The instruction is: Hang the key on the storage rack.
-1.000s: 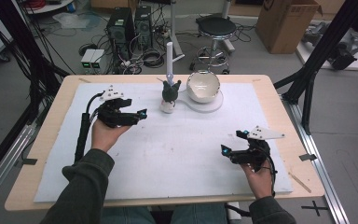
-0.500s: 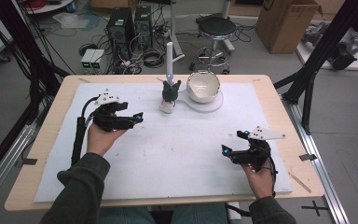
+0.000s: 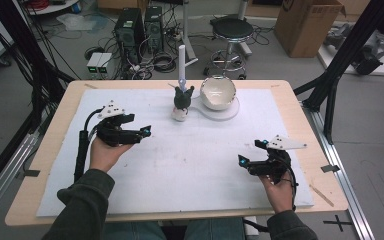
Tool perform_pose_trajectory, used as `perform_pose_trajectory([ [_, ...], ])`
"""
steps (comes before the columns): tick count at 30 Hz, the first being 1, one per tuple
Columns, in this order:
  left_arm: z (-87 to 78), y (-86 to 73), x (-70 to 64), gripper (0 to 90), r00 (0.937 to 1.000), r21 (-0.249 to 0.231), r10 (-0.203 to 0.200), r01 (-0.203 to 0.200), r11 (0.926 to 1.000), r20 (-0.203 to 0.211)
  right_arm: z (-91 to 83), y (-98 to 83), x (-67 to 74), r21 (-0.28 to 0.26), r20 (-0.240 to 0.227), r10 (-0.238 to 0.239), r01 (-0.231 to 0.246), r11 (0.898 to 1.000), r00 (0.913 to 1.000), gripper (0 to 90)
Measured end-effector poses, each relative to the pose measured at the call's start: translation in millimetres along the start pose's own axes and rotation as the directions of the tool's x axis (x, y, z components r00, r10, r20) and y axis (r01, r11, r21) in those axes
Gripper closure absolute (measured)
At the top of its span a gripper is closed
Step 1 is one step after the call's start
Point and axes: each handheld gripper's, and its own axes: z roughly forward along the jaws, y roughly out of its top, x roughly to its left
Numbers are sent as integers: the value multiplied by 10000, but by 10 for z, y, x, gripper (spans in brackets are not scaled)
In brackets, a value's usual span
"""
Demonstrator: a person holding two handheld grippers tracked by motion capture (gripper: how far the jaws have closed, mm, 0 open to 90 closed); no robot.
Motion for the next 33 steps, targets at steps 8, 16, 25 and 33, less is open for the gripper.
perform_pose_trajectory([
  [8,-48,-30,-44,197,9999,29,160,-160,9999,34,-2,-5,-2,49,26,48,-48,10000,10000,102],
  [16,-91,-98,-48,185,9999,46,170,-170,9998,-3,3,-4,-15,-19,67,-61,61,10000,10000,103],
  [25,-172,-162,-55,178,9997,55,234,-234,9997,-24,2,-3,-18,-33,72,-36,36,10000,10000,103],
  [33,-251,-229,-75,164,9993,120,348,-346,9993,-118,6,0,-20,-30,63,-13,13,10000,10000,102],
])
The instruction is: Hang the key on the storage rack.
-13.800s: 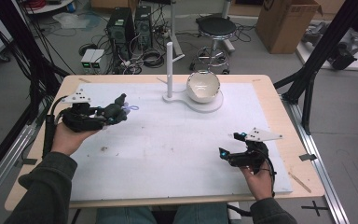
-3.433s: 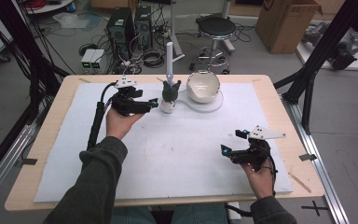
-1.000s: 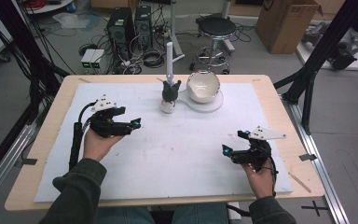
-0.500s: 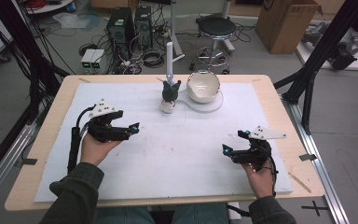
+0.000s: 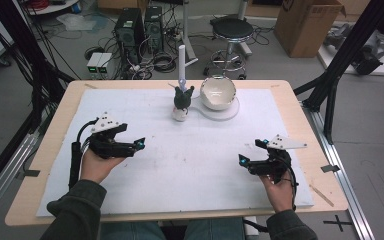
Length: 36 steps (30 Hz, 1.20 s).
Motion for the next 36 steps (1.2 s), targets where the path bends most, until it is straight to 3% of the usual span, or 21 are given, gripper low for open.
perform_pose_trajectory([
  [13,-126,-122,-38,164,9999,-87,164,-164,9998,1,10,1,-1,52,0,38,-38,10000,10000,103],
  [36,-252,-394,-55,163,9996,-169,30,-35,9999,-295,26,2,3,80,-57,-60,61,9999,10000,103],
])
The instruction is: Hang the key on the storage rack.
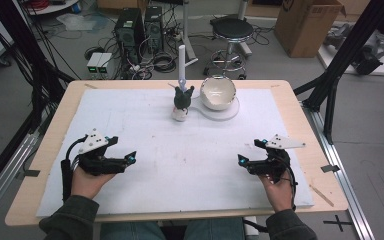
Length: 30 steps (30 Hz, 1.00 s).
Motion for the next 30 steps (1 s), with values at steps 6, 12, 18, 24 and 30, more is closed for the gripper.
perform_pose_trajectory([
  [6,-29,-35,-22,163,9999,43,149,-149,9999,-48,1,0,2,11,3,9,-9,10000,10000,102],
  [12,-69,-96,-12,163,9998,86,142,-141,9999,-119,0,-1,5,50,-14,-20,20,10000,10000,103],
  [18,-126,-160,-8,163,9998,54,70,-69,10000,-169,8,-1,11,84,-21,-23,23,10000,10000,103],
  [24,-169,-202,4,163,9998,47,15,-14,10000,-201,16,-2,14,136,-1,-57,57,9999,10000,102],
  [30,-210,-241,2,163,9997,87,45,-43,10000,-239,22,-7,14,164,-24,-103,103,9998,9999,103],
])
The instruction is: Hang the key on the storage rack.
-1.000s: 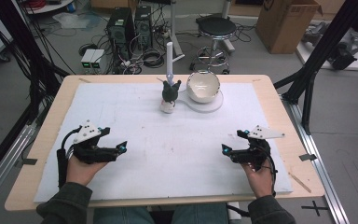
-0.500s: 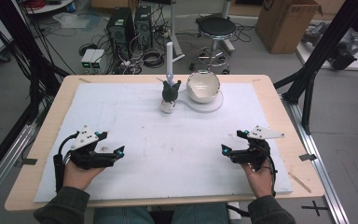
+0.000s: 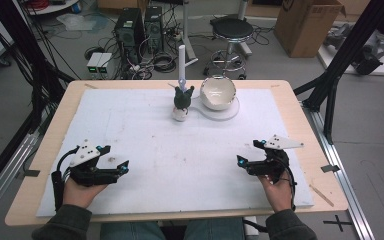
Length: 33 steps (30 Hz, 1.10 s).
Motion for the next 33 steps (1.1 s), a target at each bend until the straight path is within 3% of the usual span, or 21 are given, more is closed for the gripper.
perform_pose_trajectory([
  [21,-92,-152,6,163,9999,-29,-132,132,9999,-1,31,-10,23,204,-72,-107,109,9997,9999,103],
  [33,-126,-170,-35,163,10000,-166,47,-48,9999,-88,51,-9,40,296,-230,-318,325,9990,9992,103],
])
